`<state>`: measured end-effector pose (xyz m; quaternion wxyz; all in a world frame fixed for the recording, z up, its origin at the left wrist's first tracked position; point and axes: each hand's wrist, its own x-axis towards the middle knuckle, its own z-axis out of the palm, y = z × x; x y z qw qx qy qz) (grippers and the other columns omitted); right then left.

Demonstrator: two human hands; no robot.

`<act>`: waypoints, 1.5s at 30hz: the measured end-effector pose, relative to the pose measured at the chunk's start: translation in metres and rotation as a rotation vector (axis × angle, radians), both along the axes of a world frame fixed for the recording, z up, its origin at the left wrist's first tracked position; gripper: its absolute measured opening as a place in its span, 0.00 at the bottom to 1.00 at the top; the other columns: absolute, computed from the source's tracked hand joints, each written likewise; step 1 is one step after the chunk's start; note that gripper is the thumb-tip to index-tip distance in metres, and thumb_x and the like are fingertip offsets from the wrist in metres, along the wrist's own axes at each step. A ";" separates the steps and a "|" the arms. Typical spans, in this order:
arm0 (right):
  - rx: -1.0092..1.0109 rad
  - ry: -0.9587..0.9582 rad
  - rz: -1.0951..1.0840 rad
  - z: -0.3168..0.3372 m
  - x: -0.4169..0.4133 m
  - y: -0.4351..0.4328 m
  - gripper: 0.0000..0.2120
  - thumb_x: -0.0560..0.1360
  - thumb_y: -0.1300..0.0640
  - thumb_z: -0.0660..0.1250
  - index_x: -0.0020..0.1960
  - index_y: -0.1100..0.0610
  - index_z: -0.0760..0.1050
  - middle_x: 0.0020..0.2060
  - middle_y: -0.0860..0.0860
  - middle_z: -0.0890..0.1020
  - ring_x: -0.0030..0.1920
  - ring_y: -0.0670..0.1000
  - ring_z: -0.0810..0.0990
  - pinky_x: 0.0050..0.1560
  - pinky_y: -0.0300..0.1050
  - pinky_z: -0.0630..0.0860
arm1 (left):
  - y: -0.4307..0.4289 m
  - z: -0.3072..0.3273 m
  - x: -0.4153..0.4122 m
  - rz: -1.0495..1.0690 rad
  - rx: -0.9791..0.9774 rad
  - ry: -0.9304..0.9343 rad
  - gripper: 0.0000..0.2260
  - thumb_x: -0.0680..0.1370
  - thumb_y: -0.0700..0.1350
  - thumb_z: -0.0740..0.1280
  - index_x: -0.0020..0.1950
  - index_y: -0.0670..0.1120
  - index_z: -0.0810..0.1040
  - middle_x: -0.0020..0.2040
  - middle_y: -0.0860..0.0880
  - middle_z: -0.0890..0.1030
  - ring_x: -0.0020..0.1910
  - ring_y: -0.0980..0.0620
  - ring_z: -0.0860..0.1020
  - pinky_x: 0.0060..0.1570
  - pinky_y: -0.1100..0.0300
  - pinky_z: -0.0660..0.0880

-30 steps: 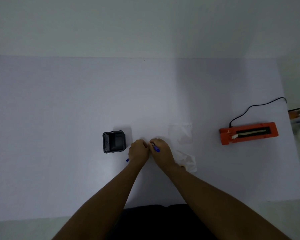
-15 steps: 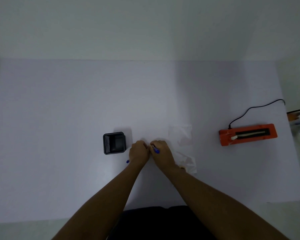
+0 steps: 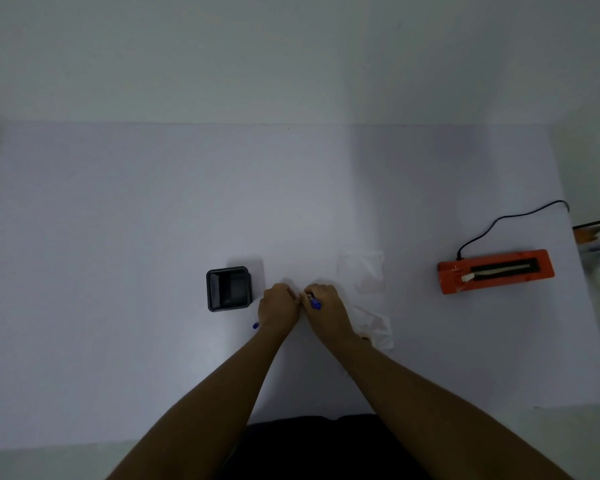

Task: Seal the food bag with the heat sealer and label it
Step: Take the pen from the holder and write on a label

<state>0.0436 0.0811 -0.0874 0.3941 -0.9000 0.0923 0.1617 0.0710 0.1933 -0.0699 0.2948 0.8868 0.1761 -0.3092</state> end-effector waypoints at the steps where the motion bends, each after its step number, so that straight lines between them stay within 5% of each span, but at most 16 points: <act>1: -0.001 -0.004 0.000 0.000 -0.001 -0.001 0.07 0.77 0.62 0.62 0.42 0.63 0.77 0.39 0.58 0.78 0.43 0.56 0.75 0.44 0.54 0.77 | 0.000 0.000 0.000 0.005 -0.004 -0.001 0.09 0.77 0.44 0.66 0.42 0.41 0.81 0.38 0.45 0.82 0.37 0.47 0.81 0.36 0.57 0.78; 8: -0.009 0.003 -0.055 0.003 -0.006 -0.006 0.07 0.78 0.60 0.64 0.43 0.61 0.76 0.40 0.56 0.77 0.43 0.50 0.71 0.43 0.40 0.69 | -0.001 -0.004 -0.002 0.003 -0.020 -0.013 0.12 0.77 0.50 0.69 0.40 0.42 0.80 0.37 0.45 0.82 0.35 0.49 0.80 0.33 0.59 0.74; 21: -0.053 0.047 -0.007 0.009 -0.005 0.003 0.07 0.77 0.62 0.62 0.44 0.63 0.77 0.41 0.59 0.77 0.44 0.57 0.75 0.45 0.56 0.76 | -0.003 -0.006 -0.002 -0.046 0.041 0.002 0.06 0.77 0.41 0.64 0.43 0.42 0.80 0.40 0.45 0.82 0.38 0.47 0.81 0.38 0.56 0.80; 45: -0.082 0.056 0.008 0.012 -0.003 0.004 0.07 0.76 0.66 0.61 0.41 0.63 0.75 0.39 0.56 0.75 0.45 0.54 0.71 0.40 0.47 0.71 | -0.004 -0.004 -0.003 -0.031 0.032 -0.002 0.08 0.77 0.44 0.66 0.42 0.42 0.80 0.40 0.44 0.83 0.38 0.47 0.81 0.39 0.54 0.81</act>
